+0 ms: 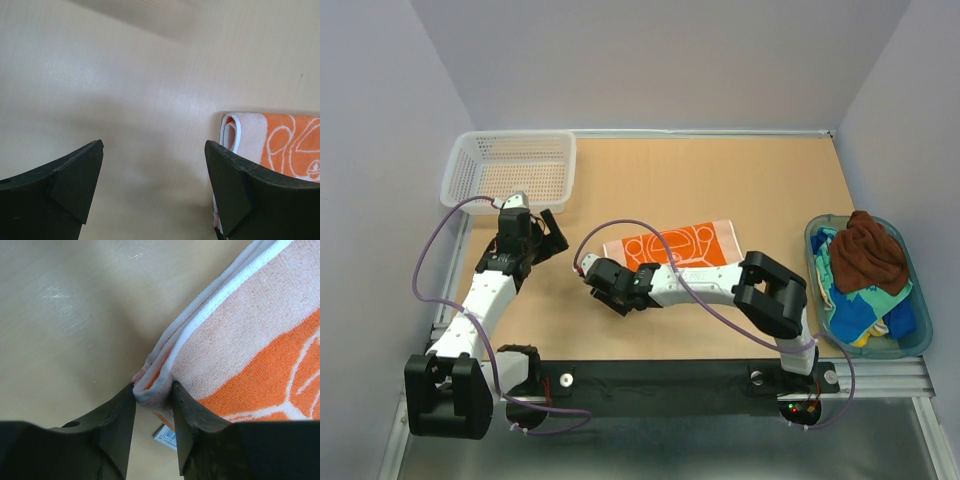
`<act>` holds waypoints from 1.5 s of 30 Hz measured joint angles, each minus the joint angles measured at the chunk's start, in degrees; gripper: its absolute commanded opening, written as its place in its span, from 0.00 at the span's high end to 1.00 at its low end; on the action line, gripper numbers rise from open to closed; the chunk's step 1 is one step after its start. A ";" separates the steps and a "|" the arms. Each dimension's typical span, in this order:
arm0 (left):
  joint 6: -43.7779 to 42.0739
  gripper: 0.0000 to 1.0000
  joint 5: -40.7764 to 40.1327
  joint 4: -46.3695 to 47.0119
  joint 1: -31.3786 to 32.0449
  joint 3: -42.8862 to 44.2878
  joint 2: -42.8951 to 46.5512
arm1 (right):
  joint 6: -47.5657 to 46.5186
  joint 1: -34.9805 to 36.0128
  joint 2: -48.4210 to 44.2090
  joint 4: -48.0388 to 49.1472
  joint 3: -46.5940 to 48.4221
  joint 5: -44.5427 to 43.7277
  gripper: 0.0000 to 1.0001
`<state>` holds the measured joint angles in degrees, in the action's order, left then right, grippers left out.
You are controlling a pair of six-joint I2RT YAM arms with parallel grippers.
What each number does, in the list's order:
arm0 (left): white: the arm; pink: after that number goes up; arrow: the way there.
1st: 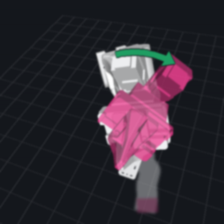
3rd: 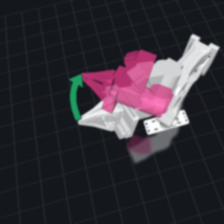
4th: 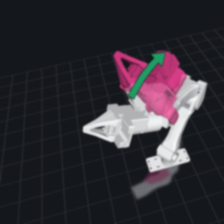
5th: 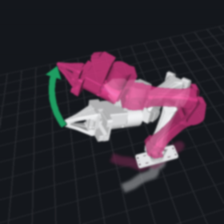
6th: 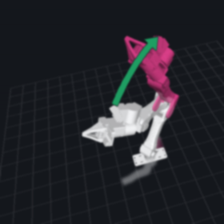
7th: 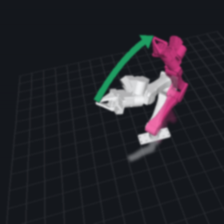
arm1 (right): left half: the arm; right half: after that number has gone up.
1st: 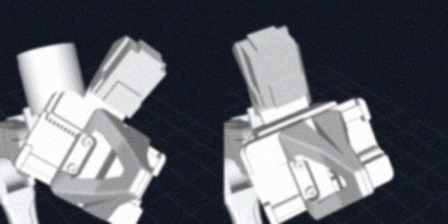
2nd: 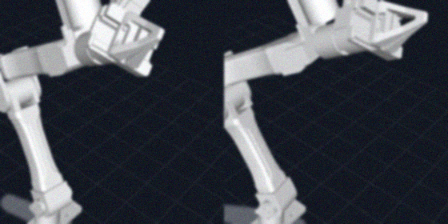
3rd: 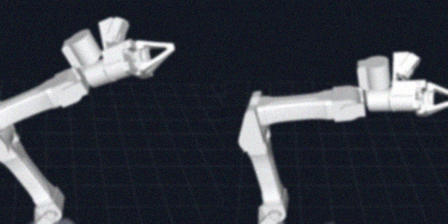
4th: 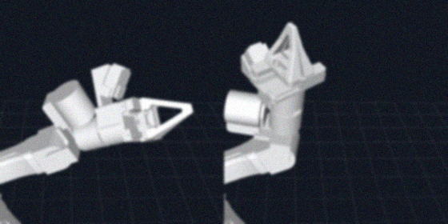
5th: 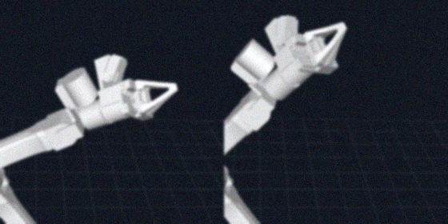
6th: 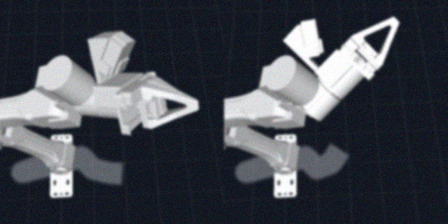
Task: Fold and stack the towels
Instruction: Neatly place the folded towel into the bin
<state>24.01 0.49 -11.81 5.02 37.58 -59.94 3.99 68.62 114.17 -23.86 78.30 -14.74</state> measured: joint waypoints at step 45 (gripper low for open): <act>34.07 0.03 19.08 34.47 14.88 -17.40 -13.44 | 9.14 -4.68 -13.90 18.60 -15.15 6.38 0.99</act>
<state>58.08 19.57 22.65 19.90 20.18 -73.38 13.13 63.94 100.27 -5.26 63.16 -8.36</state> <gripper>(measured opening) 0.985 0.057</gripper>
